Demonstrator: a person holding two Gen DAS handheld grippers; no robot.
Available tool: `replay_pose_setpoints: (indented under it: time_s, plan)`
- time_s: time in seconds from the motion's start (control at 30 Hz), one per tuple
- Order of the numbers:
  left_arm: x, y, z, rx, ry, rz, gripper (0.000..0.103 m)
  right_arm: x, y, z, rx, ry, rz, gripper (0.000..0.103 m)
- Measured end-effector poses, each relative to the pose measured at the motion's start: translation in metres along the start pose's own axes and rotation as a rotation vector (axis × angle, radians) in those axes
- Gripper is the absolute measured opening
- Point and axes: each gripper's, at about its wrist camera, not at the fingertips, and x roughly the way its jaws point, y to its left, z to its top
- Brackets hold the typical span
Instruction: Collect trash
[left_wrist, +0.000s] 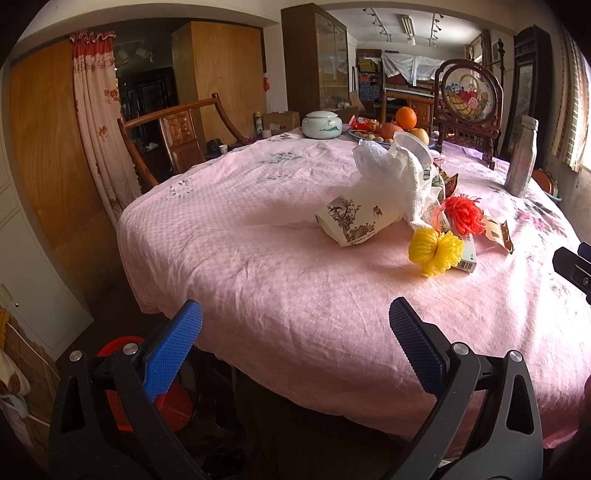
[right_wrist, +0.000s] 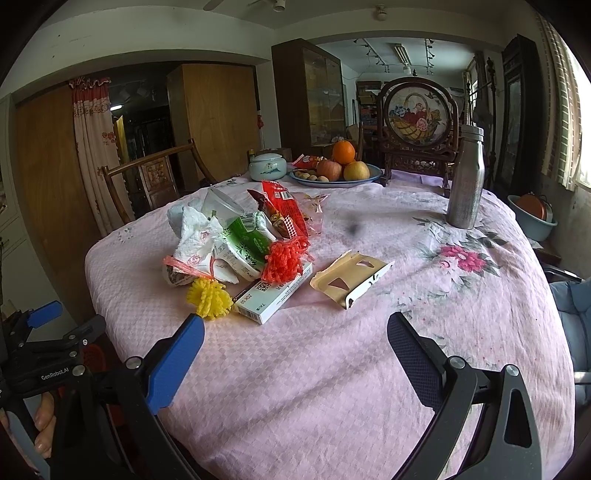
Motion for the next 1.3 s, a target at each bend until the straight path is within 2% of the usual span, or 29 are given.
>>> replay_pose_setpoints:
  time_s: [0.6, 1.03, 1.13, 1.3]
  plan:
    - [0.015, 0.002, 0.0, -0.001, 0.039, 0.0, 0.097, 0.013, -0.002, 0.0, 0.009, 0.032, -0.004, 0.098]
    - [0.057, 0.025, 0.022, -0.006, 0.077, -0.01, 0.097, 0.048, -0.01, 0.023, -0.017, 0.121, 0.0, 0.098]
    - [0.068, 0.027, 0.029, -0.006, 0.09, -0.04, 0.097, 0.06, -0.017, 0.036, -0.033, 0.143, 0.009, 0.098]
    - [0.068, 0.016, 0.047, -0.004, 0.081, -0.151, 0.097, 0.08, -0.044, 0.05, -0.007, 0.137, -0.069, 0.098]
